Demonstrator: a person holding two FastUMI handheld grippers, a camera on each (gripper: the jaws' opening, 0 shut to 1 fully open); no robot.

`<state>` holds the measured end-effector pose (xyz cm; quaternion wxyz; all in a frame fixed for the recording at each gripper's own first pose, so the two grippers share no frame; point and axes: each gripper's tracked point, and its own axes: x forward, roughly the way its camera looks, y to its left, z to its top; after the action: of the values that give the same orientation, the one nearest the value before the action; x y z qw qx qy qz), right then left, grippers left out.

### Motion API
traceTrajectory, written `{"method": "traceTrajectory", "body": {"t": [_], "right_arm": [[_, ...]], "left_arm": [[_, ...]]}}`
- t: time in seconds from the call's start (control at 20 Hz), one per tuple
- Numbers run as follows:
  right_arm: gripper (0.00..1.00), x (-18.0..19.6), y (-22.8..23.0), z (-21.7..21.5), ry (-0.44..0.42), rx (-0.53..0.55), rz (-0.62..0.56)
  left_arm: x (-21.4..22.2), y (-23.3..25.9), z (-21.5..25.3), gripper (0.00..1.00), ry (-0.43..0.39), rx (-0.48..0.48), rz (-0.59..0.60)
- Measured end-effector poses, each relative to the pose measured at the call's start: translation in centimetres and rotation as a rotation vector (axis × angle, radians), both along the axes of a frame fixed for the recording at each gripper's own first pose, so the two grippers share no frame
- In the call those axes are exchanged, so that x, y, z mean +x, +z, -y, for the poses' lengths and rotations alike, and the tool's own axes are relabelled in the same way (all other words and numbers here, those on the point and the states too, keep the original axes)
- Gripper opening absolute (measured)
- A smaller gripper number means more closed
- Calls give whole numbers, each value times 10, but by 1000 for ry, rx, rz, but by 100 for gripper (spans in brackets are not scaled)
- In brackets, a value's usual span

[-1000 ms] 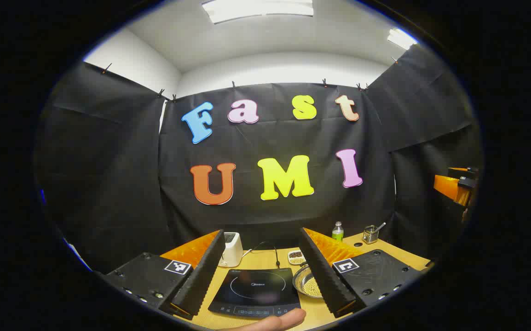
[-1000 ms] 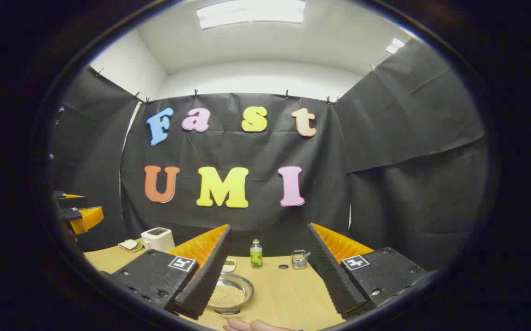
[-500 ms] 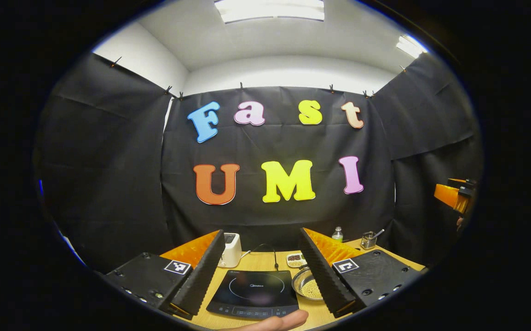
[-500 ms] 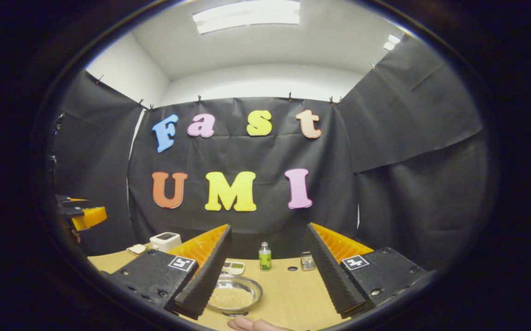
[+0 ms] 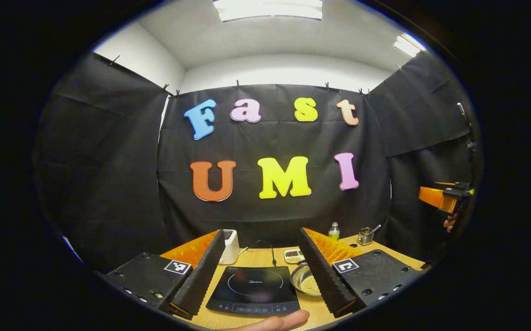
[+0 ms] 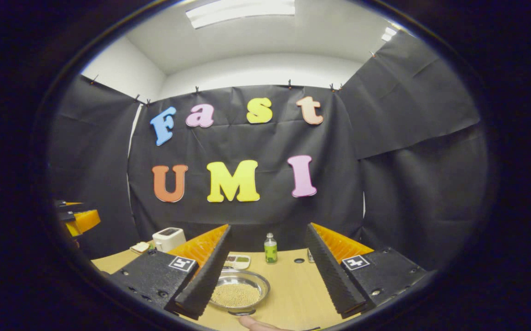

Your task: First push the handle of the pot to place it horizontally, then grasp the pot with both hands and set it on the induction cooktop.

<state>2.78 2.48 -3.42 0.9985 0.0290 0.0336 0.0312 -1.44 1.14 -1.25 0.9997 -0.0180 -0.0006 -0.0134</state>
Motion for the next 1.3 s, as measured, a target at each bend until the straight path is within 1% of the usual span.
{"method": "traceTrajectory", "body": {"t": [0.1, 0.15, 0.2, 0.25, 0.3, 0.35, 0.4, 0.45, 0.5, 0.55, 0.6, 0.65, 0.7, 0.75, 0.8, 0.85, 0.9, 1.0, 1.05, 1.1, 1.15, 1.3], "right_arm": [[96, 9, -19, -7, -3, -21, -36], [100, 13, -28, -10, -2, -22, -53], [96, 17, -35, -20, 21, -15, -61], [95, 20, -42, -31, 55, -5, -74], [87, 24, -53, -36, 71, 0, -99], [83, 27, -63, -41, 90, 9, -124], [72, 30, -71, -52, 118, 18, -143], [67, 32, -82, -58, 132, 16, -169], [51, 36, -92, -63, 148, 12, -188], [42, 38, -101, -68, 160, 5, -207], [27, 40, -115, -72, 173, -5, -236], [19, 41, -128, -78, 192, -10, -272], [2, 39, -142, -83, 210, -6, -311], [0, 39, -154, -88, 228, 0, -352], [1, 37, -167, -91, 243, 12, -385], [4, 38, -173, -94, 254, 13, -395], [1, 39, -179, -93, 249, 1, -397], [1, 37, -193, -93, 253, -15, -419], [4, 35, -208, -98, 260, -20, -440], [1, 33, -221, -103, 272, -28, -465], [4, 29, -232, -107, 285, -32, -488], [4, 17, -265, -117, 323, -46, -555]], "left_arm": [[-4, -5, -1, 96, -6, -2, -4], [-5, -6, -2, 96, -5, 0, -5], [-6, -7, -4, 96, -1, 3, -3], [-5, -8, -7, 96, 7, 5, -7], [-5, -12, -8, 96, 15, 4, -13], [-6, -15, -10, 96, 20, -1, -21], [-7, -17, -10, 96, 22, -10, -27], [-8, -19, -10, 96, 20, -14, -32], [-8, -21, -10, 96, 19, -14, -34], [-8, -24, -12, 96, 22, -14, -34], [-8, -27, -13, 96, 26, -12, -36], [-9, -31, -14, 96, 28, -13, -40], [-9, -36, -13, 96, 27, -14, -46], [-10, -40, -12, 96, 19, -12, -52], [-12, -42, -11, 96, 15, -9, -53], [-13, -42, -13, 96, 19, -3, -49], [-14, -45, -14, 96, 26, 5, -48], [-17, -46, -17, 96, 42, 25, -41], [-19, -46, -16, 96, 48, 28, -34], [-19, -47, -15, 96, 50, 26, -30], [-20, -48, -13, 96, 52, 18, -31], [-26, -54, -18, 96, 82, 6, -37]]}}
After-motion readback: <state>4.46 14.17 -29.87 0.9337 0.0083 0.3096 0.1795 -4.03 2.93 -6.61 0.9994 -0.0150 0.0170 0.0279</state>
